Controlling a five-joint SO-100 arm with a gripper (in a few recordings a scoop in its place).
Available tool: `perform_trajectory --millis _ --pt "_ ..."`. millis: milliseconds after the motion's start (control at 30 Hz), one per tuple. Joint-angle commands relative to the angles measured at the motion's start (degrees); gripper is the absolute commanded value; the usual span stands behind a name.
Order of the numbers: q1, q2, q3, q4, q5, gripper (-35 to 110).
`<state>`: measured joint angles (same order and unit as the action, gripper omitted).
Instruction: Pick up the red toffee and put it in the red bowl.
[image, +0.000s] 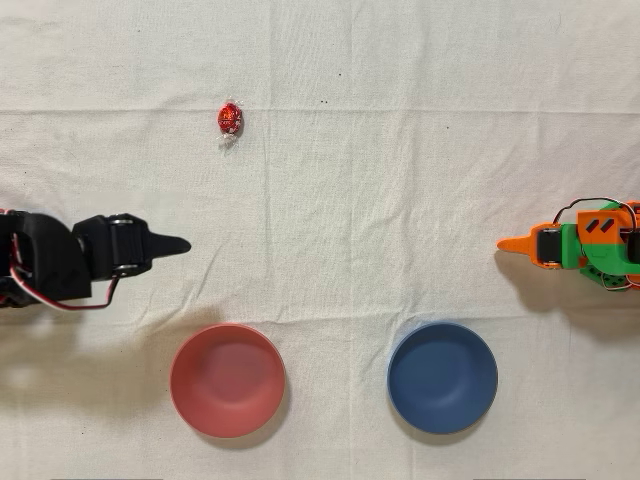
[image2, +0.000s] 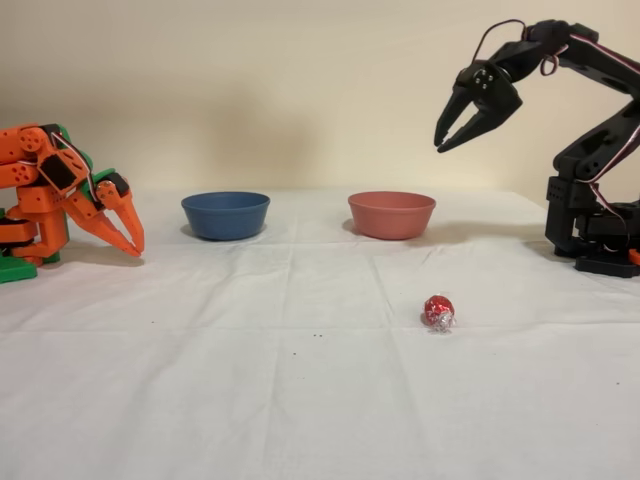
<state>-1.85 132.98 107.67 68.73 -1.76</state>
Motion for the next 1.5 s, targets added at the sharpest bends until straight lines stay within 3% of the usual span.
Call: perform_trajectory --millis 0,733,867,1467 --pt "-4.31 -5.98 -10.63 2.9 0.88 0" --pt "-16.96 -34.98 -25.66 10.72 2.46 2" --pt "-17.23 -36.3 -25.75 8.88 -6.15 3" --pt "-27.95 -48.16 -32.17 4.13 -9.49 1"
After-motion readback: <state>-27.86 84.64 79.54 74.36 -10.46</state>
